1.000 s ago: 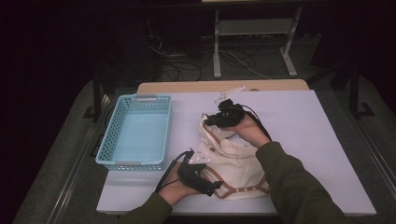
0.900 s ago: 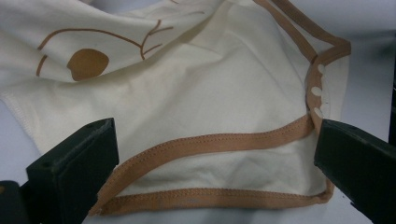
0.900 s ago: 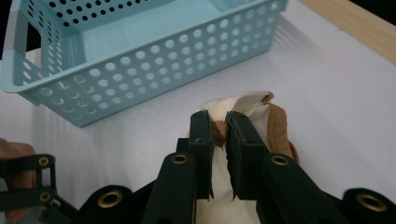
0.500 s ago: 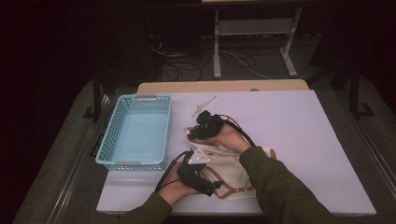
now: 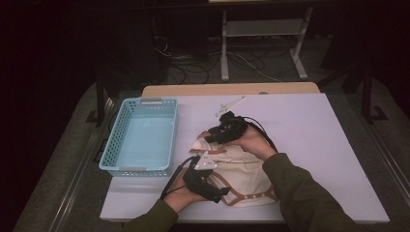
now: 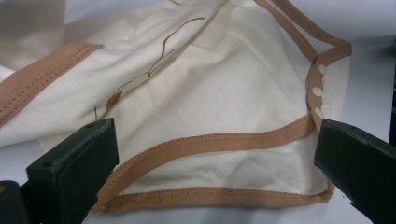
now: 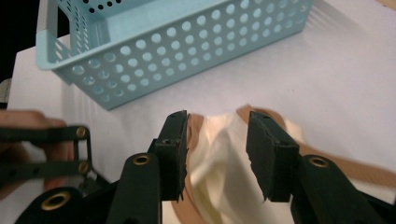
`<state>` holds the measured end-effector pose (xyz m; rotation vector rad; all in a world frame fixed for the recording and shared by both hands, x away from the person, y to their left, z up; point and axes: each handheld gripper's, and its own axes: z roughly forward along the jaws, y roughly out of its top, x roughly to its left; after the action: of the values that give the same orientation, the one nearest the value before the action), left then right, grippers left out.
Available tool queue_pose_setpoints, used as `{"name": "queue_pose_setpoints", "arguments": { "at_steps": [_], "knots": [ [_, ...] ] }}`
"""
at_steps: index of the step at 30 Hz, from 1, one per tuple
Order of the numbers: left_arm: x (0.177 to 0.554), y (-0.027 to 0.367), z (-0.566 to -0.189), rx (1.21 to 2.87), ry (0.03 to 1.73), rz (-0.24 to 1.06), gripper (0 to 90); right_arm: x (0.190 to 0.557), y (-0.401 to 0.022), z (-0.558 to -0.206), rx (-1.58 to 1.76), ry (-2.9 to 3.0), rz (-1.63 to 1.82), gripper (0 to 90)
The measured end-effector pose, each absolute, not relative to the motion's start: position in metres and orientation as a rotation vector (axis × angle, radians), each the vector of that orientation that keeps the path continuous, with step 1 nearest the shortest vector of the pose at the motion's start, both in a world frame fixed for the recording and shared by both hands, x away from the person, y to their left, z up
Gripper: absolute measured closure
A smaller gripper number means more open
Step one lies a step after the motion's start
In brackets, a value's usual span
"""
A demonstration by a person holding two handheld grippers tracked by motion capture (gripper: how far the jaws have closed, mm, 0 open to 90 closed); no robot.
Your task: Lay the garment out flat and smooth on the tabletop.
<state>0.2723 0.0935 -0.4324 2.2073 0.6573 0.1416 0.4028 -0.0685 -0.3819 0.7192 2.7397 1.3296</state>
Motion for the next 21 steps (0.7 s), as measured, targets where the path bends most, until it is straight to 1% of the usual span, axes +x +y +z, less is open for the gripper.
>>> {"name": "queue_pose_setpoints", "arguments": {
  "at_steps": [5,13,18,21],
  "knots": [
    [0.272,0.094,-0.433,2.208,0.661,0.142,0.0,0.396,-0.088,-0.386,0.747,2.752,1.329,60.9],
    [0.273,0.094,-0.434,2.207,0.666,0.143,0.0,0.39,-0.11,-0.406,0.781,2.779,1.304,64.6],
    [0.272,0.094,-0.434,2.19,0.682,0.143,0.0,0.394,-0.113,-0.419,0.812,2.801,1.254,65.6],
    [0.272,0.094,-0.434,2.19,0.683,0.143,0.0,0.397,-0.111,-0.427,0.827,2.82,1.226,63.8]
  ]
}}
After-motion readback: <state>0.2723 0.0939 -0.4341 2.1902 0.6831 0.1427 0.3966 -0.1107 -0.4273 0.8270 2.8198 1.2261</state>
